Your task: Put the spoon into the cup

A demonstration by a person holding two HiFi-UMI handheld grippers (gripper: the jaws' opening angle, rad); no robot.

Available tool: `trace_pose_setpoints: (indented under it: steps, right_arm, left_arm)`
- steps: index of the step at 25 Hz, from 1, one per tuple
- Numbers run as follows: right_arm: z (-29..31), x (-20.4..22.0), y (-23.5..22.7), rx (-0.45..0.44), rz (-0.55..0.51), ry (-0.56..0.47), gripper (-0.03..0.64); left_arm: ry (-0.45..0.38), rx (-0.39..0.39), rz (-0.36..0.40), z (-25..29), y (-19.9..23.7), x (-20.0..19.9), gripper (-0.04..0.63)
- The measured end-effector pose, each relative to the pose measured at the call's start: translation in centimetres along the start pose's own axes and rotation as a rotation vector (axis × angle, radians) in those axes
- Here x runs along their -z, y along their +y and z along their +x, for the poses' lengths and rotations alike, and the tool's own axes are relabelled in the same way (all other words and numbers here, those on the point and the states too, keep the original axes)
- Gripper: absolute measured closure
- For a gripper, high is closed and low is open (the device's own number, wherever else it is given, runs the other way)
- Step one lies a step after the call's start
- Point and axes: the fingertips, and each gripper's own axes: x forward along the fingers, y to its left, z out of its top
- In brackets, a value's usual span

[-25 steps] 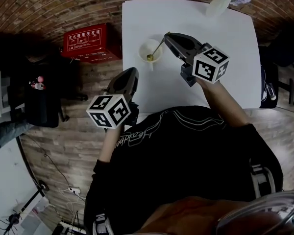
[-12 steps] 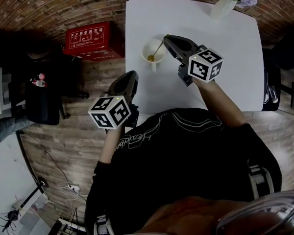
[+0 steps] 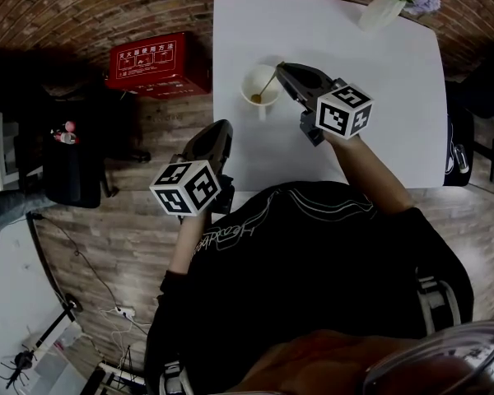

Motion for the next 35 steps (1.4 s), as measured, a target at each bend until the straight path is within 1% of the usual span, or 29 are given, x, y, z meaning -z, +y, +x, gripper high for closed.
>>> trace_pose_setpoints:
  steps: [8, 11, 14, 20, 27, 31, 35]
  right_arm:
    - [0.4, 0.5, -0.9, -0.016, 0.029, -0.005, 0.615]
    - [0.5, 0.5, -1.5, -0.015, 0.069, -0.007, 0.615]
    - [0.7, 0.6, -2.3, -0.006, 0.106, -0.004, 0.615]
    - [0.7, 0.8, -3.5, 0.035, 0.146, -0.005, 0.614]
    - [-0.1, 0.4, -4.1, 0.061, 0.146, -0.015, 0.612]
    - [-1.2, -0.7, -3.9, 0.078, 0.143, -0.055, 0.589]
    - [-2.8, -2.8, -2.3, 0.080, 0.079, -0.111, 0.563]
  left_arm:
    - [0.008, -0.005, -0.002, 0.3, 0.5, 0.1, 0.589]
    - [0.006, -0.013, -0.005, 0.1, 0.7, 0.0, 0.589]
    - [0.003, -0.016, -0.007, 0.0, 0.8, -0.1, 0.589]
    - [0.007, -0.012, -0.009, 0.1, 0.8, -0.1, 0.588]
    - [0.011, 0.006, 0.007, 0.5, 0.3, -0.2, 0.588]
    - [0.007, 0.020, 0.023, 0.2, -0.4, -0.5, 0.589]
    - [-0.002, 0.036, 0.039, -0.3, -1.3, -0.8, 0.589]
